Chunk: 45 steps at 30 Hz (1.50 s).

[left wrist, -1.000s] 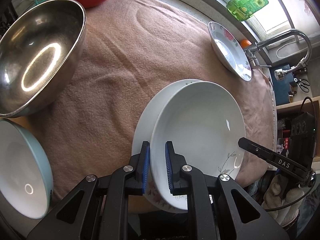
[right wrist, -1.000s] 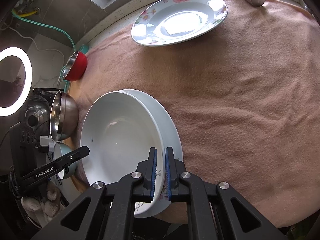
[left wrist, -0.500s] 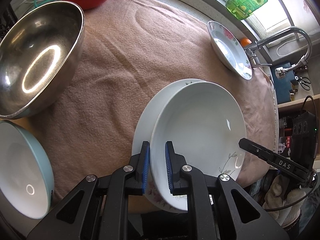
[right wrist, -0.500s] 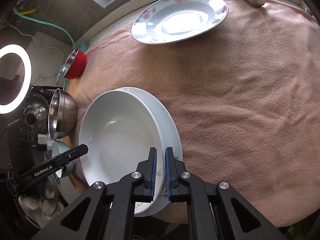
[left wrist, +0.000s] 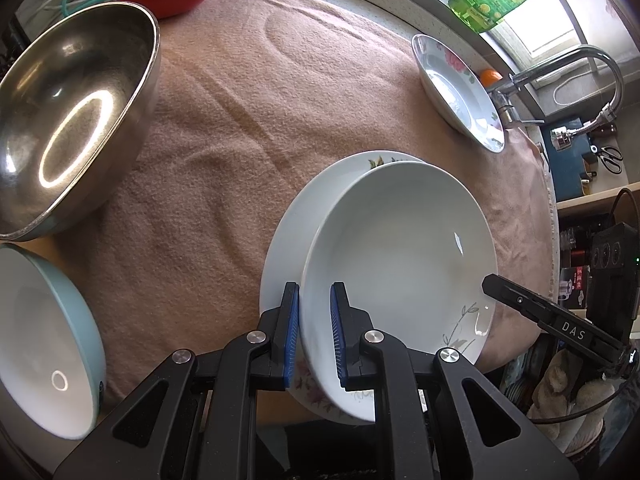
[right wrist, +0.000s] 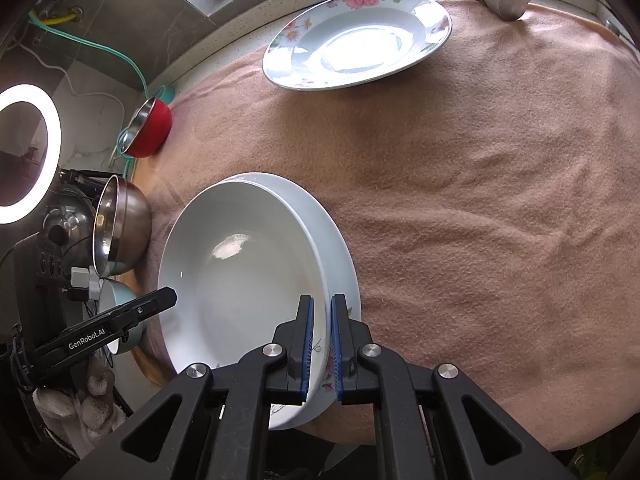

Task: Organize plates and bowls

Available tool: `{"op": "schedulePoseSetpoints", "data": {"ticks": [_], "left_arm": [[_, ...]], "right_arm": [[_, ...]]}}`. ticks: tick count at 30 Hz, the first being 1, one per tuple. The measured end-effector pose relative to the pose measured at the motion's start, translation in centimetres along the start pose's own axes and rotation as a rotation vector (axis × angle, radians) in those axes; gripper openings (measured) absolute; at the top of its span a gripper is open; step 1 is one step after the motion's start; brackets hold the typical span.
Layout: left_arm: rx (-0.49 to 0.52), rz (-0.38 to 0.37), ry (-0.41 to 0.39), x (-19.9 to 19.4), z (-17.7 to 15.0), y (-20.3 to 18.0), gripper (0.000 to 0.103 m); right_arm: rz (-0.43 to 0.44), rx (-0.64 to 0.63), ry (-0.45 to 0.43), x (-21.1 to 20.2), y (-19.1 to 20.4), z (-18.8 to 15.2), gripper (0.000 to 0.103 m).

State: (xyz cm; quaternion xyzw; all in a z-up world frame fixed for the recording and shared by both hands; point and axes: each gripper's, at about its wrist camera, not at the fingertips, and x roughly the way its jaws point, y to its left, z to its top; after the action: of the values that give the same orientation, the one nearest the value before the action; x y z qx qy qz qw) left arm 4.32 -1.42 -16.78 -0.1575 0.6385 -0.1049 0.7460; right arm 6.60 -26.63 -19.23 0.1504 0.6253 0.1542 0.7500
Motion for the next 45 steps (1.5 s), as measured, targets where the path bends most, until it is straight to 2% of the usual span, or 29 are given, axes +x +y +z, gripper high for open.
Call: {"op": "schedulePoseSetpoints", "data": {"ticks": [15, 25, 45], "left_arm": [[0.006, -0.005, 0.003, -0.1, 0.1, 0.0, 0.013], [-0.002, 0.010, -0.045, -1.5, 0.7, 0.8, 0.015], [-0.022, -0.002, -0.077, -2.7, 1.7, 1.2, 0.015]], "right_arm": [[0.021, 0.011, 0.004, 0.0, -0.2, 0.0, 0.010], [0.032, 0.028, -0.020, -0.8, -0.8, 0.2, 0.010], [0.019, 0.000, 0.014, 0.3, 0.2, 0.3, 0.011]]}}
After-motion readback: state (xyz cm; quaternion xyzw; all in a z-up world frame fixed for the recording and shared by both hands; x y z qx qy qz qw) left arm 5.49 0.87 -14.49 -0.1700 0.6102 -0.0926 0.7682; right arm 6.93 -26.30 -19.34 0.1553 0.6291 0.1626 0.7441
